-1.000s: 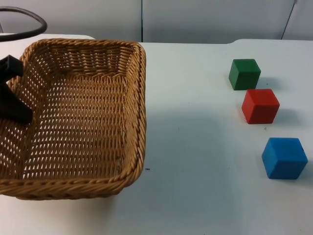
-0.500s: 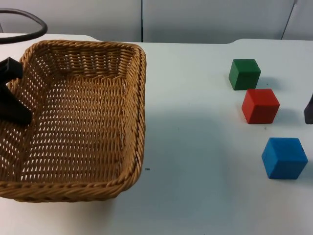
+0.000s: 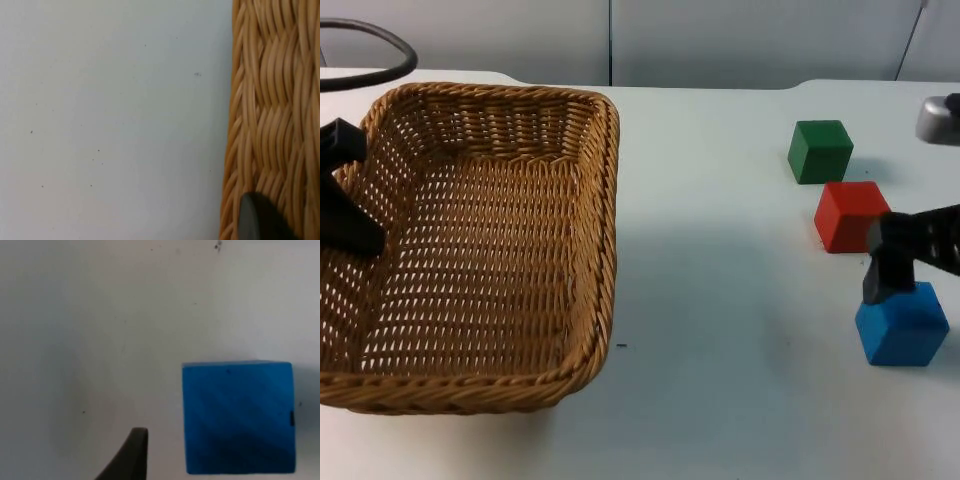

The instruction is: Pick up the basket with the left hand and place the blue cube into the basket with the right hand.

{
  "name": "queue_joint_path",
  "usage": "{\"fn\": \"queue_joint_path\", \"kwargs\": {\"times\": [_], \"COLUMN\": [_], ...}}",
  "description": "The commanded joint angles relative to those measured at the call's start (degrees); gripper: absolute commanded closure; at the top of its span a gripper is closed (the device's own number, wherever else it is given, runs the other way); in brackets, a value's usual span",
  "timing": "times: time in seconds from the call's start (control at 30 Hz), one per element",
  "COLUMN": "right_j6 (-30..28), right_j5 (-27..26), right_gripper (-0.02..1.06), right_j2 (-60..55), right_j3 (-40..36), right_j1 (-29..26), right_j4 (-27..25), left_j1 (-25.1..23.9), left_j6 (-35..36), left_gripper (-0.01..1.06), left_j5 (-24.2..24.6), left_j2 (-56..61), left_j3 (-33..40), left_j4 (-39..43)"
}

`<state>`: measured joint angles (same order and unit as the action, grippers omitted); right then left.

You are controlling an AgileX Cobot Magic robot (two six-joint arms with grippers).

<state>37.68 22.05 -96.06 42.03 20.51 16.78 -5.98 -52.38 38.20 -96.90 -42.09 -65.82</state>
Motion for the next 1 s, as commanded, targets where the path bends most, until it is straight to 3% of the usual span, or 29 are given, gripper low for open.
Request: {"fn": "queue_joint_path", "kwargs": {"times": [0.0,0.23,0.67,0.73,0.8,0.83,0.97], "right_j6": [0.5,2.8,2.8,2.8,2.8,2.8,2.8], "right_j5": [-2.6,-8.4,-12.8,-13.1,-13.1,-13.1,-13.0], "right_gripper": [0.04,0.04,0.13,0.22,0.41,0.41,0.76], "right_j2": [-1.4,-6.7,-10.5,-10.8,-10.8,-10.8,-10.8], "right_j3": [0.3,0.3,0.3,0.3,0.3,0.3,0.3], "right_j1": [0.2,0.2,0.2,0.2,0.2,0.2,0.2], "right_j4": [-0.3,-0.3,-0.3,-0.3,-0.3,-0.3,0.0], "left_j1": [0.0,0.0,0.0,0.0,0.0,0.0,0.0], "left_j6": [-0.1,-0.4,-1.2,-1.2,-1.2,-1.2,-1.2], "left_gripper": [1.05,1.05,1.05,1.05,1.05,1.05,1.05], "left_j5": [0.9,0.7,0.7,0.7,0.8,0.8,0.8], "left_j2": [0.6,0.6,0.6,0.6,0.6,0.6,0.6], "left_j3": [0.0,0.0,0.0,0.0,0.0,0.0,0.0], "left_j4": [-1.0,-0.8,-0.4,-0.3,-0.2,-0.2,0.1]}}
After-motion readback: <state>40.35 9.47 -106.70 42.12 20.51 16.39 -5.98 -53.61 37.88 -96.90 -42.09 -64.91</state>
